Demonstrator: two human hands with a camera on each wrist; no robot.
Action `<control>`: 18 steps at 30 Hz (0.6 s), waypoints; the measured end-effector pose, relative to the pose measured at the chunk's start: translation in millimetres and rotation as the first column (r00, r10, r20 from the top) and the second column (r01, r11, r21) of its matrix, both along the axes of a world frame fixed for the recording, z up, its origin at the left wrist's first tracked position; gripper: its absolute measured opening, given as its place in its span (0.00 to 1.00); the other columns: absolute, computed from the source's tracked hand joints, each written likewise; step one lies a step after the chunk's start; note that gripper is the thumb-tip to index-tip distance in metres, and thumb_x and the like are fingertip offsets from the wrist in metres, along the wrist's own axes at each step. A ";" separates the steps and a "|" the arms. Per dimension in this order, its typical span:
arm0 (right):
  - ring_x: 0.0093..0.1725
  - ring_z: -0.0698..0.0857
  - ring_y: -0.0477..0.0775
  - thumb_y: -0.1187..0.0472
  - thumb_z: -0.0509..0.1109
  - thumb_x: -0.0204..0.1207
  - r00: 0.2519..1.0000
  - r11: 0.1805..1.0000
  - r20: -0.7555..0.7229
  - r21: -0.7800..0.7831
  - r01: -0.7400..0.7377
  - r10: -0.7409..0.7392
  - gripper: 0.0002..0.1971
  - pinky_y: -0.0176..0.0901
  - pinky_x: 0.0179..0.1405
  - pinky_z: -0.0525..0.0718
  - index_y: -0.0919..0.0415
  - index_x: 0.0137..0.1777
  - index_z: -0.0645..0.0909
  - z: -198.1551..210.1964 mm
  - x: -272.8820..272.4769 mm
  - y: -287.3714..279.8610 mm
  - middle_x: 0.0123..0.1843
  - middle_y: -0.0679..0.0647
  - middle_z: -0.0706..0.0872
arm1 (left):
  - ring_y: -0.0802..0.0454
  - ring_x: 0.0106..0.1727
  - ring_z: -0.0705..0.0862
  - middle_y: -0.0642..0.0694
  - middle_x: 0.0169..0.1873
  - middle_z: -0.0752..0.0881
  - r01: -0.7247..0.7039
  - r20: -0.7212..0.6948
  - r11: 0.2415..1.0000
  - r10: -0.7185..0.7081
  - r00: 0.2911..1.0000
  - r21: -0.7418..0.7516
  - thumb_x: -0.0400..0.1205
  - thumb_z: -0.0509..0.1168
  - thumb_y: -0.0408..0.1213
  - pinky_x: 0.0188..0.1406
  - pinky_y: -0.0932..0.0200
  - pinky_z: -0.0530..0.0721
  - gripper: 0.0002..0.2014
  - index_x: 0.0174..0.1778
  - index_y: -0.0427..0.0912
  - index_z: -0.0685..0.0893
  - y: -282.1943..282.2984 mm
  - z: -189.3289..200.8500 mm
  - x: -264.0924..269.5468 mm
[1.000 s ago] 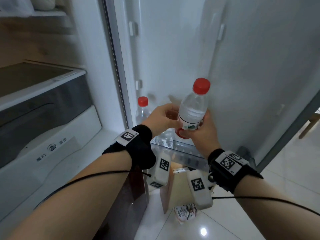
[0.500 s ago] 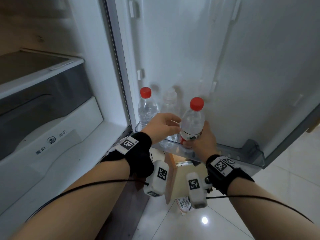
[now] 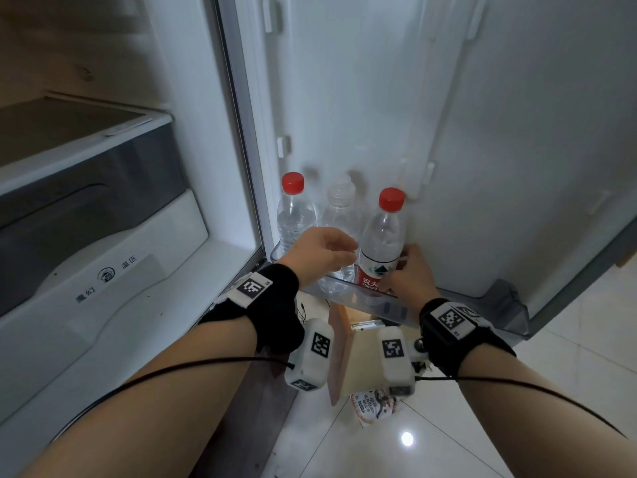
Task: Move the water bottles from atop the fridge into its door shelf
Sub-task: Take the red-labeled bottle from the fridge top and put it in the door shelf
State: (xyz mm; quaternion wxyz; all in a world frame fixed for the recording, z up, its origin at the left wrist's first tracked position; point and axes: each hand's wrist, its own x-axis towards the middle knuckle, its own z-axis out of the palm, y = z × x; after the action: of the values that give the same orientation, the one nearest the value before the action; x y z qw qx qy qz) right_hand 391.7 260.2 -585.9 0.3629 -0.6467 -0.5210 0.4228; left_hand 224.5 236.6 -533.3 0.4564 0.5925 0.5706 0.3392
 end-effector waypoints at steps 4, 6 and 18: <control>0.61 0.82 0.60 0.73 0.76 0.66 1.000 1.000 0.001 -0.012 0.010 -0.010 0.28 0.59 0.65 0.82 0.64 0.66 0.71 2.2 1.0 -3.4 0.63 0.61 0.82 | 0.45 0.57 0.87 0.40 0.54 0.89 0.000 0.010 1.000 0.000 1.000 -0.003 0.80 0.69 0.27 0.67 0.47 0.84 0.10 0.56 0.39 0.86 -4.4 -0.4 0.6; 0.62 0.82 0.62 0.75 0.73 0.67 1.000 0.999 -0.012 -0.026 0.018 -0.019 0.27 0.60 0.66 0.82 0.64 0.66 0.72 3.5 0.2 -5.8 0.64 0.62 0.82 | 0.42 0.59 0.88 0.38 0.57 0.89 -0.005 0.011 1.000 0.005 1.000 -0.010 0.80 0.69 0.27 0.67 0.46 0.85 0.09 0.55 0.40 0.86 -8.0 -1.3 -0.2; 0.53 0.88 0.67 0.66 0.64 0.55 0.979 0.989 -0.147 -0.043 0.138 -0.143 0.17 0.68 0.58 0.86 0.55 0.46 0.82 -38.4 6.6 23.5 0.53 0.63 0.90 | 0.43 0.56 0.87 0.42 0.52 0.89 -0.165 0.072 0.986 0.165 0.984 -0.009 0.81 0.68 0.28 0.64 0.49 0.85 0.07 0.51 0.42 0.86 -43.2 0.1 -28.9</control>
State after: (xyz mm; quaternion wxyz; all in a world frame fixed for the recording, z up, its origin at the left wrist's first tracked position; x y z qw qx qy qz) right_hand 398.3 283.6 -624.3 0.4193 -0.6541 -0.4383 0.4519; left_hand 195.7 193.5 -533.2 0.4479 0.5297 0.6013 0.3965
